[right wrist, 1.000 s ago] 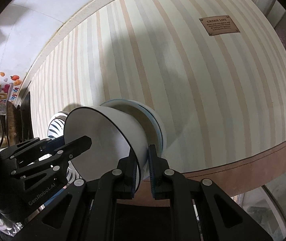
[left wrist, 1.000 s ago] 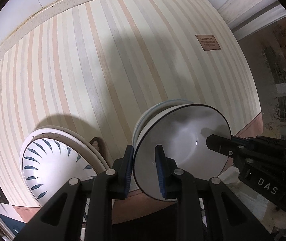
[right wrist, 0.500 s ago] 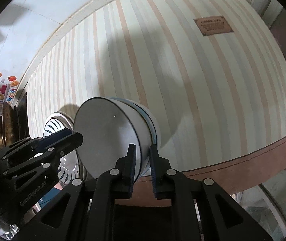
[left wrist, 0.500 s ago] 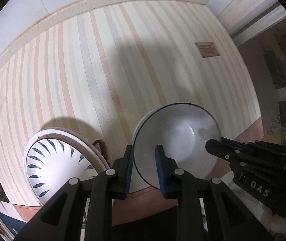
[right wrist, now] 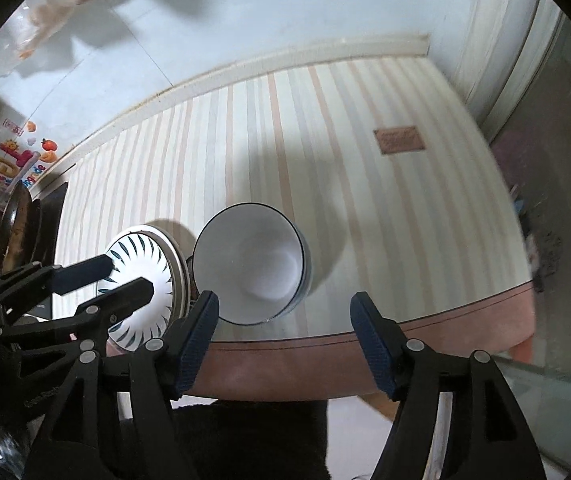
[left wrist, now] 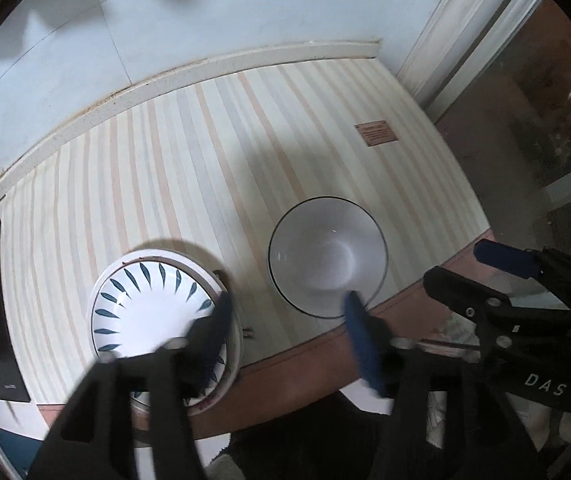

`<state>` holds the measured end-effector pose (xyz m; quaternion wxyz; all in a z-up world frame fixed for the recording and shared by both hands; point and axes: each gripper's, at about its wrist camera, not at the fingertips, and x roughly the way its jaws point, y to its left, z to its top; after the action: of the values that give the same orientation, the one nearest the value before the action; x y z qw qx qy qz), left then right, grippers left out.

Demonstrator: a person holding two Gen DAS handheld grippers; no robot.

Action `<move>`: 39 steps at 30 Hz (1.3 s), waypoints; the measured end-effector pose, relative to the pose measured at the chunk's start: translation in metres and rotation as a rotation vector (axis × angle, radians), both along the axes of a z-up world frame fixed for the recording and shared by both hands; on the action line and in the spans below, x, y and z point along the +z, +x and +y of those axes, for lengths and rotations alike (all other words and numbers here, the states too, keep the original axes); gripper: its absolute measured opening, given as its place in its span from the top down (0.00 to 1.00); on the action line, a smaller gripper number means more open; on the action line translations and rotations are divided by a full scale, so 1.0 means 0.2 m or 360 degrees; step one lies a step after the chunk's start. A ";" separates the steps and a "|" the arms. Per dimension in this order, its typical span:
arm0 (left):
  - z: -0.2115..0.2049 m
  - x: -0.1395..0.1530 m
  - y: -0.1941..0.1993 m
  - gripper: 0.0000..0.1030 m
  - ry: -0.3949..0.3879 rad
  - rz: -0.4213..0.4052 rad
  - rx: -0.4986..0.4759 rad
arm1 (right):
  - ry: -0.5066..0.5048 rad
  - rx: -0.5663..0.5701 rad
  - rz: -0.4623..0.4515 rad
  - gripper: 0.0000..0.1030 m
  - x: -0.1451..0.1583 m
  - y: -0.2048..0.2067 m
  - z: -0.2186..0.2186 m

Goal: Organize plates and bowls
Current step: 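Open both grippers and pull them back from the bowls, then grip the rim of the bowl stack with both grippers and lift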

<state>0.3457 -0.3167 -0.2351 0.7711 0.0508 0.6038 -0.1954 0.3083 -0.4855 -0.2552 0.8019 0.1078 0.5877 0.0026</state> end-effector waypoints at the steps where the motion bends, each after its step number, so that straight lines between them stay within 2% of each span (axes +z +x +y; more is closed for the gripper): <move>1: 0.02 0.01 -0.01 0.27 -0.0014 -0.0011 0.0016 | -0.0013 -0.0004 -0.0022 0.24 0.03 -0.02 0.00; 4: 0.06 0.06 -0.03 0.15 -0.0067 -0.0023 0.0043 | -0.0048 -0.0018 -0.0071 0.14 0.11 -0.09 0.01; 9: 0.11 0.13 -0.04 0.11 -0.0130 -0.0091 0.0081 | -0.0064 -0.0013 -0.0120 0.10 0.20 -0.18 0.03; 14: 0.12 0.17 -0.05 0.10 -0.0166 -0.0114 0.0065 | -0.0028 -0.0018 -0.0135 0.08 0.21 -0.23 0.05; 19: 0.13 0.12 -0.01 0.10 -0.0237 -0.0053 0.0055 | -0.0034 -0.0029 -0.0173 0.05 0.20 -0.22 0.04; 22: 0.12 0.06 0.04 0.06 -0.0270 -0.0049 0.0032 | -0.0021 -0.0021 -0.0184 0.04 0.15 -0.19 0.03; 27: 0.09 -0.08 0.16 0.06 -0.0354 -0.0028 0.0014 | 0.0121 -0.0058 -0.0149 0.04 -0.02 -0.12 -0.03; 28: 0.08 -0.12 0.18 0.06 -0.0351 -0.0007 0.0017 | 0.0204 -0.0069 -0.0140 0.03 -0.08 -0.10 -0.06; 35: 0.00 -0.49 0.40 0.06 -0.0288 0.0364 0.0003 | 0.0638 -0.0209 -0.0031 0.04 -0.53 0.03 -0.19; 39: -0.04 -0.65 0.44 0.07 -0.0275 0.0540 0.0002 | 0.0892 -0.0302 0.0046 0.04 -0.77 0.08 -0.23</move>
<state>0.4341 -0.3247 -0.3645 0.6599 -0.0496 0.7061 -0.2518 0.3236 -0.5321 -0.4083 0.7290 0.3794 0.5628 0.0884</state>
